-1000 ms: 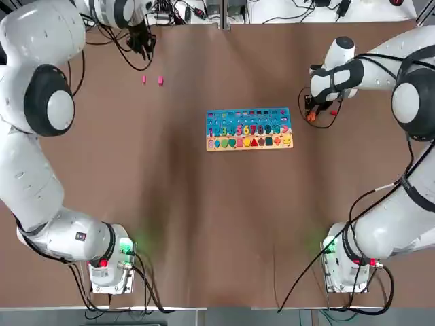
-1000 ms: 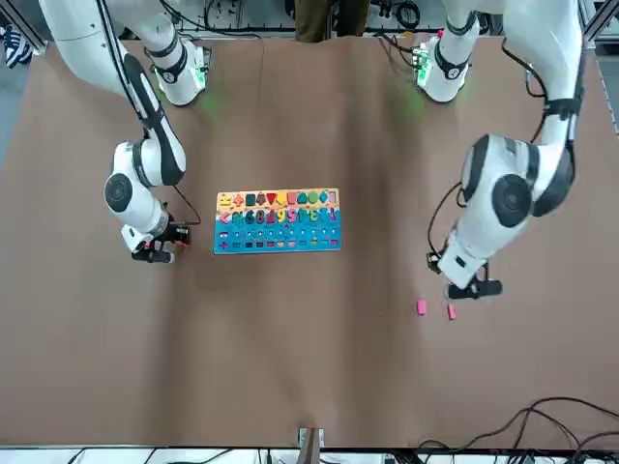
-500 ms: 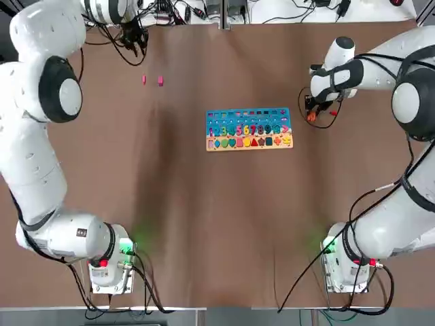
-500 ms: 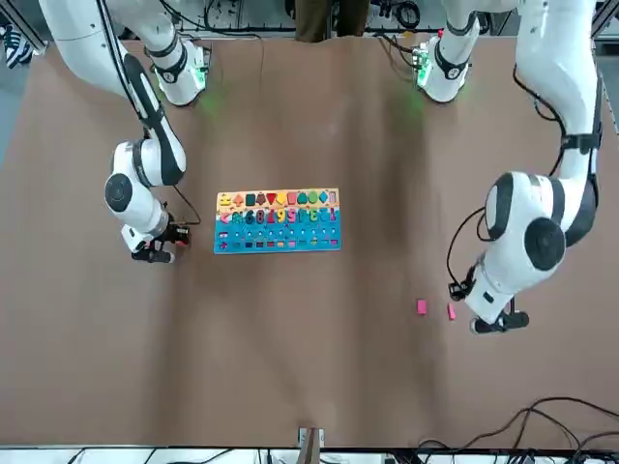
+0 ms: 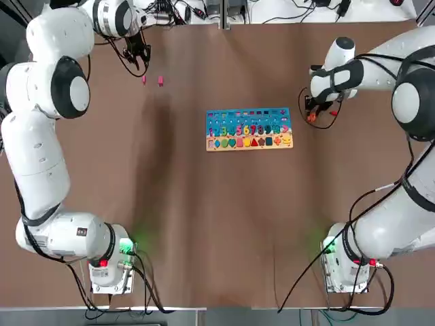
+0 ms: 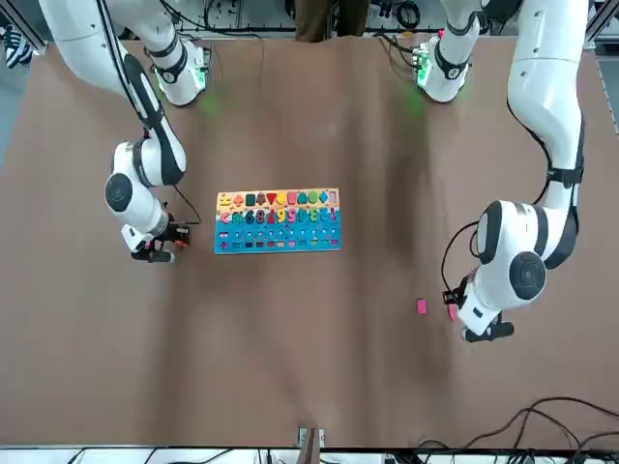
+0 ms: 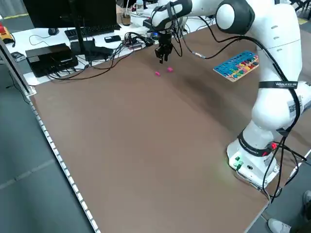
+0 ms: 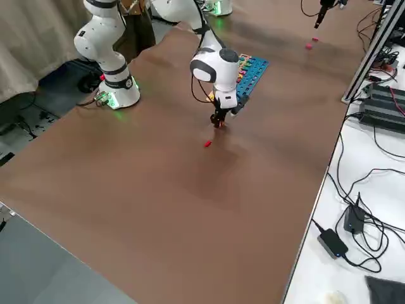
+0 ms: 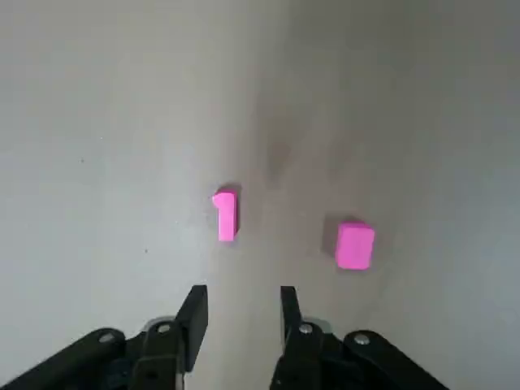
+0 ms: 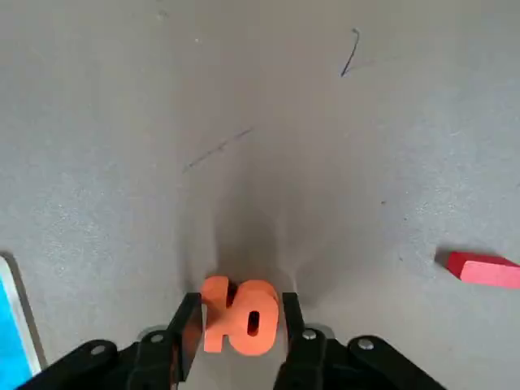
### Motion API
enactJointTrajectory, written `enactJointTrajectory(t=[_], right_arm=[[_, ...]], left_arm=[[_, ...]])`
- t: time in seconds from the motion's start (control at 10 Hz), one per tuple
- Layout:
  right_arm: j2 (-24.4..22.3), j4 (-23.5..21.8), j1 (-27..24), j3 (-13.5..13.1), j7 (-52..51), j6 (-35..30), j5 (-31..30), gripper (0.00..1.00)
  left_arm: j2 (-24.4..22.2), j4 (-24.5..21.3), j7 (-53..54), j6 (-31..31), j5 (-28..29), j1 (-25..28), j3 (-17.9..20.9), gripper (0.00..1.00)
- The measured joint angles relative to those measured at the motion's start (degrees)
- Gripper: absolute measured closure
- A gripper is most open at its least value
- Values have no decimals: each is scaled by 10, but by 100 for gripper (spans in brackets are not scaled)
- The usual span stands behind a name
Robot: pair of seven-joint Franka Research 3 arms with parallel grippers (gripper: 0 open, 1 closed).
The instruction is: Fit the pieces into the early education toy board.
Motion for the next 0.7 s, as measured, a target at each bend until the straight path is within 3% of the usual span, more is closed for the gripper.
enactJointTrajectory(t=[0.7], right_arm=[[1,-3,0,0,0,0,0,52]], left_arm=[[41,1,-40,48,0,-38,-5,52]])
